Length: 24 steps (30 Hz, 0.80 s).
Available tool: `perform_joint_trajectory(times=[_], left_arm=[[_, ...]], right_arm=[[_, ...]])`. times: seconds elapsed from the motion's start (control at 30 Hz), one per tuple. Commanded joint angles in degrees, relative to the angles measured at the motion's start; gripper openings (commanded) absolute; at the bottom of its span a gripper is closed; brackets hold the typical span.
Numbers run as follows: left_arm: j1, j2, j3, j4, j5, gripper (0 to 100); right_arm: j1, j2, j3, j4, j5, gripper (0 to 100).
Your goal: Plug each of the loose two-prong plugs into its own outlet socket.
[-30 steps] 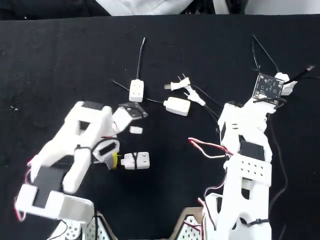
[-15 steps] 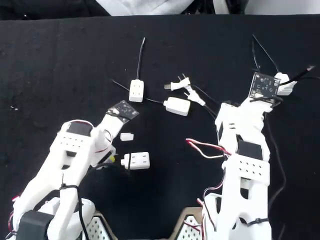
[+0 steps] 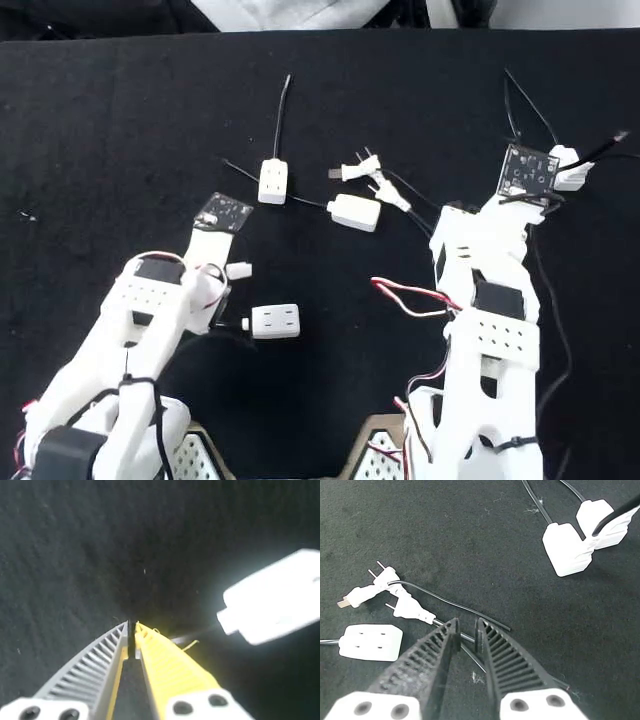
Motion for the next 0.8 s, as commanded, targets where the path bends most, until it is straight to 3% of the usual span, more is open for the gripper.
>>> perform_joint_trajectory(times=[0.0, 0.17, 0.4, 0.5, 0.77], left_arm=[[1.19, -2.55, -2.42, 2.46, 0.70, 3], [0.75, 0.53, 3.30, -5.98, 0.97, 3], [0.13, 8.00, 1.54, -9.49, 5.89, 3], [-1.36, 9.93, 0.48, -10.73, 8.09, 3], [-2.24, 10.55, 0.04, -10.73, 9.23, 3]], right_arm=[[-0.79, 0.22, -1.71, -1.23, -0.09, 5.3], [-0.79, 0.22, -1.71, -1.23, -0.09, 5.3], [-4.31, 0.22, -1.63, -0.70, 0.18, 5.3], [-5.80, 0.31, -3.74, 1.67, 5.63, 5.3], [-10.73, 10.59, -32.66, 31.38, 18.73, 5.3]])
